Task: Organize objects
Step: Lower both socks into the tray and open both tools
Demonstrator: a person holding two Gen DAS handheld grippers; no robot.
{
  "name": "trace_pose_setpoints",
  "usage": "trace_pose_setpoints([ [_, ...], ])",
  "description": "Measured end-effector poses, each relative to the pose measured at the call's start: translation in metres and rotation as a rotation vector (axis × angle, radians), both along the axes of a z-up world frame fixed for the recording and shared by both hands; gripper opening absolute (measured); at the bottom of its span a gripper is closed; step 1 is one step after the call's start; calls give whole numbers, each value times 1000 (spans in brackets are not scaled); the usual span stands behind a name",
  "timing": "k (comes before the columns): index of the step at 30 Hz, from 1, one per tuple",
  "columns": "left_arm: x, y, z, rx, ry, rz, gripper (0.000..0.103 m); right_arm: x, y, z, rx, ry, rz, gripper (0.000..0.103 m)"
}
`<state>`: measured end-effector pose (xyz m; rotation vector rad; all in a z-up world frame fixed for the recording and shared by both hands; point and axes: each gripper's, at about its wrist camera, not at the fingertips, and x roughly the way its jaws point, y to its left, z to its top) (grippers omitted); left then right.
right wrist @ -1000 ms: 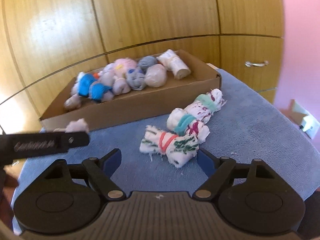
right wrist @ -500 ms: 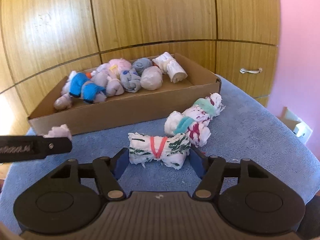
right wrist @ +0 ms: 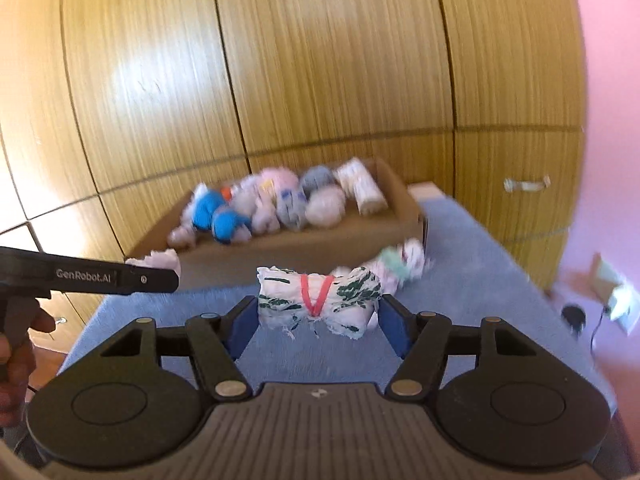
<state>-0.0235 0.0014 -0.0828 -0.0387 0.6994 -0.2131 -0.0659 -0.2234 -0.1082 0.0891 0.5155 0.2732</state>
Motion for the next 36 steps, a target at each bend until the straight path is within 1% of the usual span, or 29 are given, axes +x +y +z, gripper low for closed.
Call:
trace_pose_setpoints([
  [4, 14, 3, 19, 29, -32, -18, 57, 18, -4, 25, -33, -73, 99, 63],
  [8, 37, 8, 40, 78, -69, -45, 57, 49, -1, 50, -72, -140, 222, 63],
  [10, 47, 13, 47, 84, -68, -47, 57, 66, 2, 60, -78, -153, 290, 63],
  [12, 59, 17, 51, 120, -64, -48, 57, 84, 9, 67, -105, -157, 352, 64],
  [15, 73, 23, 53, 147, -55, -49, 57, 107, 24, 71, -171, -158, 424, 63],
  [17, 80, 23, 51, 170, -46, -58, 57, 119, 35, 70, -195, -156, 473, 63],
  [19, 88, 22, 45, 186, -29, -80, 57, 132, 47, 65, -211, -120, 532, 61],
  [21, 94, 20, 36, 201, -4, -103, 57, 144, 59, 57, -232, -81, 569, 61],
  [24, 100, 17, 22, 206, 30, -130, 57, 155, 71, 42, -243, -34, 599, 60],
  [27, 103, 16, 6, 209, 71, -129, 57, 170, 82, 24, -256, 23, 605, 56],
  [31, 102, 13, -9, 215, 101, -140, 57, 184, 77, 7, -221, 105, 602, 55],
  [36, 109, 11, -19, 246, 127, -136, 58, 181, 76, -2, -228, 145, 602, 55],
])
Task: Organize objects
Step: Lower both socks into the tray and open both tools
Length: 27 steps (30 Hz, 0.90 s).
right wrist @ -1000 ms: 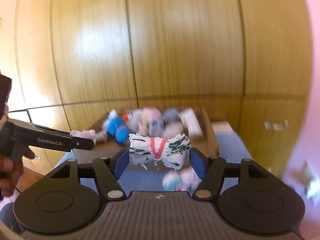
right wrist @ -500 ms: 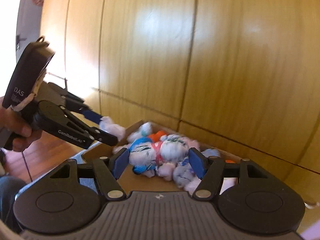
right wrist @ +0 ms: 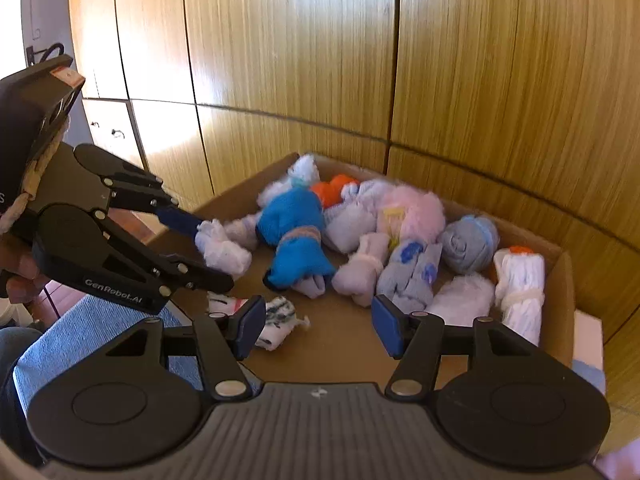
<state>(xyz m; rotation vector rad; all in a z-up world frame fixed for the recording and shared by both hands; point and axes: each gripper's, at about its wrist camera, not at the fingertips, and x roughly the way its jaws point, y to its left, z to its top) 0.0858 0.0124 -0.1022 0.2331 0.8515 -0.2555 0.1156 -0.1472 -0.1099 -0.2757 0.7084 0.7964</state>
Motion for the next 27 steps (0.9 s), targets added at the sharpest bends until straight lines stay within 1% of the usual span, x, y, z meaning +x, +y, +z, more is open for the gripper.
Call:
trace_pose_setpoints([
  [3, 5, -1, -3, 12, 22, -9, 59, -1, 5, -4, -13, 10, 16, 55],
  [6, 5, -3, -3, 15, 27, -14, 64, -7, 9, -2, -32, 8, 37, 55],
  [10, 3, -4, -2, 16, 23, -14, 67, -5, 17, -4, -57, 21, 47, 55],
  [12, 0, -4, 1, 25, 8, -2, 76, -5, 19, -6, -76, 35, 52, 56],
  [13, -1, -4, 3, 27, 0, 0, 77, -4, 20, -8, -85, 40, 55, 56],
  [15, -4, -5, 6, 25, -13, -4, 84, -3, 21, -9, -104, 45, 54, 56],
  [17, -7, -7, 8, 40, -27, -10, 85, 2, 24, -11, -119, 61, 50, 56],
  [19, -11, -8, 10, 57, -38, -11, 85, 8, 27, -12, -136, 91, 44, 60],
  [21, -17, -7, 14, 56, -54, -12, 86, 15, 29, -14, -150, 122, 39, 62],
  [24, -23, -1, 18, 43, -69, 5, 87, 18, 36, -16, -191, 125, 47, 64],
  [25, -25, 1, 19, 39, -67, 10, 87, 19, 38, -18, -196, 127, 47, 67],
  [27, -26, 3, 18, 41, -63, 22, 87, 20, 40, -17, -183, 135, 46, 67],
])
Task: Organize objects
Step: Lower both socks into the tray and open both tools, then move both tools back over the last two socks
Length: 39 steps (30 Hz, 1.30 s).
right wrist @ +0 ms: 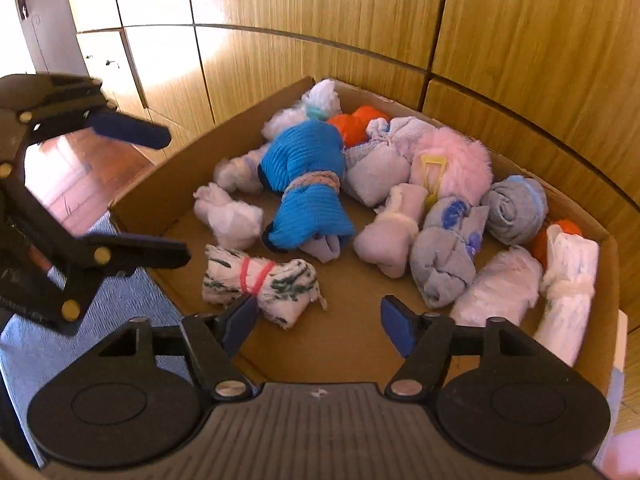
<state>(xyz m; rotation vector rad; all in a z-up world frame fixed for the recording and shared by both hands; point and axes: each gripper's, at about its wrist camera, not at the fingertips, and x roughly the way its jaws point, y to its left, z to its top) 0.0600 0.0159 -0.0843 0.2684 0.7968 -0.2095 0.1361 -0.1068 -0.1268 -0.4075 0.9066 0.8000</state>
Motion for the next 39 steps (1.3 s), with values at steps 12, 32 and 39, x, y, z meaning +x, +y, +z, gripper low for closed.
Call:
trace_pose_setpoints([
  [12, -5, -2, 2, -34, 21, 48, 88, -10, -4, 13, 12, -33, -10, 67],
  [32, -51, -11, 23, -74, -54, 62, 94, -87, -103, 61, 205, -193, -195, 87],
  [39, -79, -39, 6, -126, -88, 23, 97, -138, -168, 41, 231, -272, -354, 99],
])
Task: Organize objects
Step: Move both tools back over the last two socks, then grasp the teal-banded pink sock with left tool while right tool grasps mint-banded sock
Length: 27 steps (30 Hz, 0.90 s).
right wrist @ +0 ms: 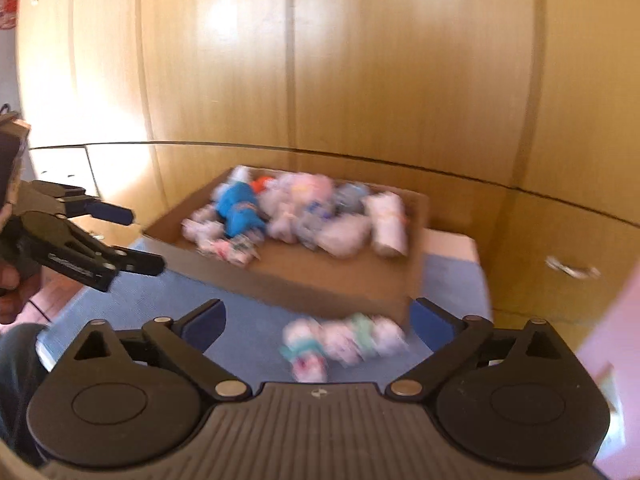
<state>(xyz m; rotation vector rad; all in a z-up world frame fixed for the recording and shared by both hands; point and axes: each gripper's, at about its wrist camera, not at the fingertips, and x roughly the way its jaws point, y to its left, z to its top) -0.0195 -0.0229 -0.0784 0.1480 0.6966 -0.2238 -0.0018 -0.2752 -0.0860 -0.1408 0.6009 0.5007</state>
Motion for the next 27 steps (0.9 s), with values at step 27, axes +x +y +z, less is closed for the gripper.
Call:
trace_pose_setpoints([
  [27, 39, -124, -67, -38, 55, -221, 69, -20, -78, -35, 195, -21, -129, 102],
])
